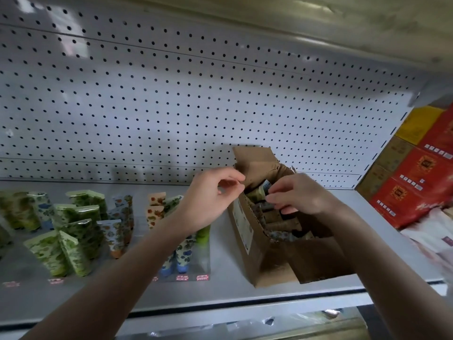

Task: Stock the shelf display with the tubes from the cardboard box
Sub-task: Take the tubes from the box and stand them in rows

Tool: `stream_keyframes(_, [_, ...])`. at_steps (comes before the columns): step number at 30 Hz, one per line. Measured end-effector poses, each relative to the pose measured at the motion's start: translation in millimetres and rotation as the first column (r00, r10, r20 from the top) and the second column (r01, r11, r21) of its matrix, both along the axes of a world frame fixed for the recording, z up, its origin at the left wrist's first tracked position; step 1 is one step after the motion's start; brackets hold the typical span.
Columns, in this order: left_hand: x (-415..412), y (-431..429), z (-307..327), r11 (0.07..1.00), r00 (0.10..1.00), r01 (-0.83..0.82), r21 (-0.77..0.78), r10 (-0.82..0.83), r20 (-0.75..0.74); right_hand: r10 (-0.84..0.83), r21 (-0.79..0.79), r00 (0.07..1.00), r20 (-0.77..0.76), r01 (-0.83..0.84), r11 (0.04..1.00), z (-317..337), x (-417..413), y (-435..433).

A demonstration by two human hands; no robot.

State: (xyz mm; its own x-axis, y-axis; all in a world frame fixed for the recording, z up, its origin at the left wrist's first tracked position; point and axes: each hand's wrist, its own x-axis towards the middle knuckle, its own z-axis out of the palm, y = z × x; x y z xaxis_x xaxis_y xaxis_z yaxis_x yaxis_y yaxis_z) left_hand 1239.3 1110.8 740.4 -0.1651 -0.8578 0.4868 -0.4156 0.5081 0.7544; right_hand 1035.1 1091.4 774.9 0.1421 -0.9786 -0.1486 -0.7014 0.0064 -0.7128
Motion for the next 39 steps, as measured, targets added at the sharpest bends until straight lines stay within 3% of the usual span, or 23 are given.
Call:
stream_keyframes(6, [0, 4, -1, 0.999, 0.999, -0.038, 0.005, 0.038, -0.003, 0.118, 0.009, 0.927, -0.355, -0.123, 0.992, -24, 10, -23])
stream_keyframes(13, [7, 9, -4, 0.995, 0.995, -0.095, 0.041, 0.095, 0.007, 0.122, -0.094, 0.893, -0.433, -0.18, 0.979, -38, 10, -33])
stream_keyframes(15, [9, 11, -3, 0.994, 0.995, -0.1, 0.04, 0.099, 0.018, 0.068, -0.152, 0.958, -0.28, -0.114, 0.982, -28, 5, -31])
stream_keyframes(17, [10, 13, -4, 0.994, 0.995, -0.099, 0.038, 0.098, 0.024, -0.021, -0.2, 1.0, -0.019, 0.017, 0.98, -14, 0, -25])
stream_keyframes(20, [9, 16, -5, 0.996, 0.997, -0.074, 0.044, 0.074, 0.008, -0.062, -0.284, 0.953, 0.297, 0.15, 0.947, 15, -1, -6])
stream_keyframes(24, [7, 22, -1, 0.999, 0.997, -0.017, 0.044, 0.021, -0.08, 0.02, -0.382, 0.838, 0.545, 0.227, 0.896, 48, 9, 20])
stream_keyframes(30, [15, 31, 7, 0.993, 0.968, 0.078, 0.084, -0.055, -0.246, 0.142, -0.432, 0.814, 0.563, 0.144, 0.89, 46, 50, 44])
stream_keyframes(39, [79, 49, 2, 0.993, 0.952, -0.088, 0.085, 0.108, -0.286, 0.209, -0.455, 0.773, 0.6, 0.114, 0.883, 26, 130, 52])
